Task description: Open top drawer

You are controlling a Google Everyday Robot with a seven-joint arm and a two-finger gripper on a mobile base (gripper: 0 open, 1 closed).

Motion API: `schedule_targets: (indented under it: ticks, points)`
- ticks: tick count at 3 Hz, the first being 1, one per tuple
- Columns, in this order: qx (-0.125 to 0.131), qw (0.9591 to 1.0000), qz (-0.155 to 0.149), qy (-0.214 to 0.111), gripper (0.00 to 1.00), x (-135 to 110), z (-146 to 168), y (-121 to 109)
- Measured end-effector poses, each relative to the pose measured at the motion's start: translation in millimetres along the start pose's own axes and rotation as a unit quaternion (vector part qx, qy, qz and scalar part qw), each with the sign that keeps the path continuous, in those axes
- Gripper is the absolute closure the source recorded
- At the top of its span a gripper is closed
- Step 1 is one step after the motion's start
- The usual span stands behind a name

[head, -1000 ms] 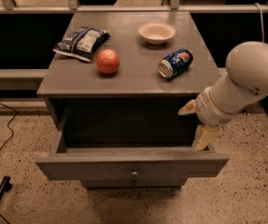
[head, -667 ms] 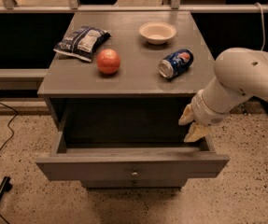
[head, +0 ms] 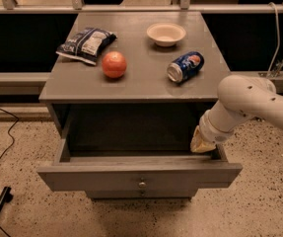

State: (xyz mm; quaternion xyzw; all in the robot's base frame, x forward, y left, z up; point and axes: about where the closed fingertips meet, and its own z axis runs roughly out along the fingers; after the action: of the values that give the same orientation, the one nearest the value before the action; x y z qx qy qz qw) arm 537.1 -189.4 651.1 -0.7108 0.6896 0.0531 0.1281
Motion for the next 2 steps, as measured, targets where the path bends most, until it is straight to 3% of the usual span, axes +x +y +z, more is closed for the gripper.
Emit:
schedule_targets:
  ticks: [1,2]
  points:
    - [-0.021,0.9993,0.025,-0.019,1.00,8,26,7]
    - [-0.056,0.9968,0.029,-0.051,1.00,3,33,25]
